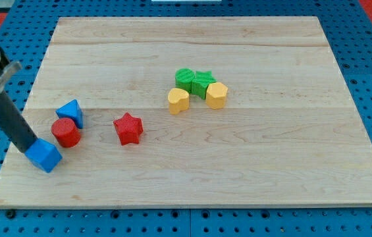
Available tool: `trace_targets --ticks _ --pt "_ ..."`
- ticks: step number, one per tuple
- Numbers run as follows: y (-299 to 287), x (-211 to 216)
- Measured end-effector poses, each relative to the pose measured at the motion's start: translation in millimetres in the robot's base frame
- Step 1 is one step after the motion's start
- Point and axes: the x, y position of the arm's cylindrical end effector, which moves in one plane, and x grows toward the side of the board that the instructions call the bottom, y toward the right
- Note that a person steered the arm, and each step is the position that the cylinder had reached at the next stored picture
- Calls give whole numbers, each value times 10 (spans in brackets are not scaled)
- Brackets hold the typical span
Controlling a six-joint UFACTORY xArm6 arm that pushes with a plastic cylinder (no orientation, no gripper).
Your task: Push the red star to the line of blocks
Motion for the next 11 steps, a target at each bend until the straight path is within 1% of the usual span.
trace_targets --ticks 1,2,3,5,6,7,10,11 --pt "105 66" --pt "-130 260" --pt "78 474" --pt "585 532" --pt "1193 574" --pt "1532 263" --pt "1332 -577" --pt "1782 -536"
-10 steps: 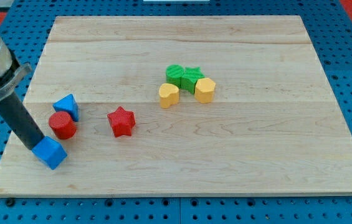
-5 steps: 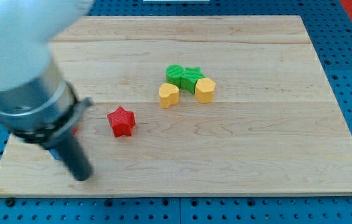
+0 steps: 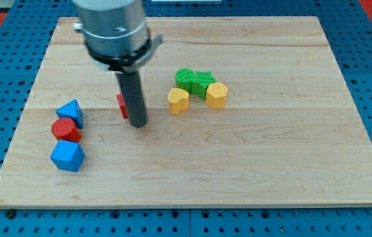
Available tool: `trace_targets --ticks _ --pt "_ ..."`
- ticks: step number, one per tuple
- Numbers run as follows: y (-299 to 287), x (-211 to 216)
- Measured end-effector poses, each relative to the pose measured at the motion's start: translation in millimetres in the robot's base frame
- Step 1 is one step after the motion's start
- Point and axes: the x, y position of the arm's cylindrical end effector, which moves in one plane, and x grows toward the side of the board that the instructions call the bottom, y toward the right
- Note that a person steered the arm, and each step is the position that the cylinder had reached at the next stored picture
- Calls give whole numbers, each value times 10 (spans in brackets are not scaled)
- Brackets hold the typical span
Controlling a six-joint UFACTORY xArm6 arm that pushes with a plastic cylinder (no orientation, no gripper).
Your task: Push the red star to the line of blocks
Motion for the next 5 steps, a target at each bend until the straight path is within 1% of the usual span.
trace_targets --ticks 1,3,4,5 --pt "80 -183" --pt "-687 -520" --pt "-871 -672" --pt "-778 -624"
